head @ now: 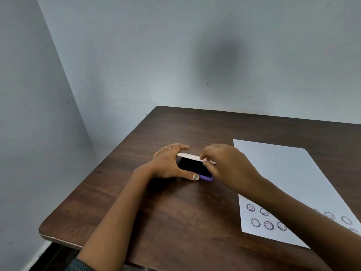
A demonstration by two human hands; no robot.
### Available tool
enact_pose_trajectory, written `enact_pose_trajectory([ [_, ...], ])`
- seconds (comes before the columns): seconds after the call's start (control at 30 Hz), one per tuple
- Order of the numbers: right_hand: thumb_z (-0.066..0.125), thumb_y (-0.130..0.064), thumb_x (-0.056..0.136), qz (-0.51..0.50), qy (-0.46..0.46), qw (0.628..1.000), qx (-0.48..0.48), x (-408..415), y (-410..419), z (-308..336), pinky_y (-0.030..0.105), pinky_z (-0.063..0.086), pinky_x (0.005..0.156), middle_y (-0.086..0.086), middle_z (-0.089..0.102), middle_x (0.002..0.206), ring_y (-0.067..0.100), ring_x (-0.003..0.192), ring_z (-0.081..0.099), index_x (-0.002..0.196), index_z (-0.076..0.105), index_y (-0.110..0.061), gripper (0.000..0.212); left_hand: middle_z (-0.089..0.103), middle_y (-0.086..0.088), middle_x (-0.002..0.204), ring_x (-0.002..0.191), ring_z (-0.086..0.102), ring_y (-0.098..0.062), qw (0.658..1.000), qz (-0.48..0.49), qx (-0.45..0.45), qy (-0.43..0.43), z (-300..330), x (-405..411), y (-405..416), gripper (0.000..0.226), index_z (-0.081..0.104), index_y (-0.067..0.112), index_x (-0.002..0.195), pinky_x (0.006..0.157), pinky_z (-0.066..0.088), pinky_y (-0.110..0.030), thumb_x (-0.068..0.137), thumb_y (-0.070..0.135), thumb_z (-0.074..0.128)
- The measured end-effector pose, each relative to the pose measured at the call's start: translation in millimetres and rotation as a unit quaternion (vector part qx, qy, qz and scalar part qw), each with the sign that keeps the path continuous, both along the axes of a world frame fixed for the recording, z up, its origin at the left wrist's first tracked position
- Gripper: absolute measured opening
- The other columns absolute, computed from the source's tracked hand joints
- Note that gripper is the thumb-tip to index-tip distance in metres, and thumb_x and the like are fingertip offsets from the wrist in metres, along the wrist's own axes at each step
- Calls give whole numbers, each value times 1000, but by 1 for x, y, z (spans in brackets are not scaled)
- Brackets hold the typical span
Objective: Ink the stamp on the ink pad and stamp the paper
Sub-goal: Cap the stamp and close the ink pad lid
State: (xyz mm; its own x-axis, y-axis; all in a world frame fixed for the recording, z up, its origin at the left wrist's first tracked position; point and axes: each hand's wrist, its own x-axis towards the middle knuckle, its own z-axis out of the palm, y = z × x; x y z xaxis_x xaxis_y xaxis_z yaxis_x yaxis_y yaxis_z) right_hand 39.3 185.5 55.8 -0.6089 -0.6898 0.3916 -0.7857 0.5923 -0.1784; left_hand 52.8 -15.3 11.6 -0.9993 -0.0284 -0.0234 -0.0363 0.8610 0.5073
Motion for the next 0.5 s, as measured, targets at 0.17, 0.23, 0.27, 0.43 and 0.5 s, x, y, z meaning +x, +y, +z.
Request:
enact_pose_trajectory([
  [0.17, 49, -19, 89, 4, 51, 997, 50, 14, 0, -11, 37, 43, 75, 6, 66, 103, 24, 91, 56, 103, 61, -15, 19, 28, 10, 148, 141, 13, -12, 1000, -8, 2, 4, -2, -1, -1, 80, 41, 44, 126, 106, 10, -32, 57, 68, 73],
  [0.23, 48, -20, 91, -4, 48, 997, 63, 17, -1, -15, 39, 41, 84, 6, 65, 108, 24, 94, 56, 107, 60, -16, 21, 32, 13, 145, 138, 18, -12, 1000, -9, 0, 6, -2, -1, -2, 77, 42, 45, 124, 105, 12, -32, 57, 68, 73],
  [0.27, 47, -20, 92, -9, 42, 997, 70, 17, -1, -18, 41, 40, 90, 5, 64, 110, 22, 97, 55, 109, 60, -17, 22, 34, 14, 143, 136, 20, -12, 1000, -9, -2, 6, -1, -1, -2, 77, 42, 45, 124, 105, 13, -32, 58, 68, 74],
  [0.43, 46, -21, 94, -18, 16, 996, 90, 18, 3, -24, 45, 28, 110, 2, 63, 118, 16, 105, 53, 111, 61, -18, 23, 34, 14, 143, 136, 22, -13, 1000, -21, -9, -4, 3, 2, -3, 77, 41, 45, 124, 109, 15, -37, 58, 69, 73],
  [0.5, 47, -20, 93, -18, 14, 996, 89, 17, 4, -24, 44, 25, 112, 2, 64, 119, 15, 105, 53, 111, 62, -17, 23, 34, 14, 143, 136, 22, -13, 1000, -22, -5, -8, 4, 3, -3, 76, 41, 46, 124, 109, 15, -37, 58, 69, 73],
])
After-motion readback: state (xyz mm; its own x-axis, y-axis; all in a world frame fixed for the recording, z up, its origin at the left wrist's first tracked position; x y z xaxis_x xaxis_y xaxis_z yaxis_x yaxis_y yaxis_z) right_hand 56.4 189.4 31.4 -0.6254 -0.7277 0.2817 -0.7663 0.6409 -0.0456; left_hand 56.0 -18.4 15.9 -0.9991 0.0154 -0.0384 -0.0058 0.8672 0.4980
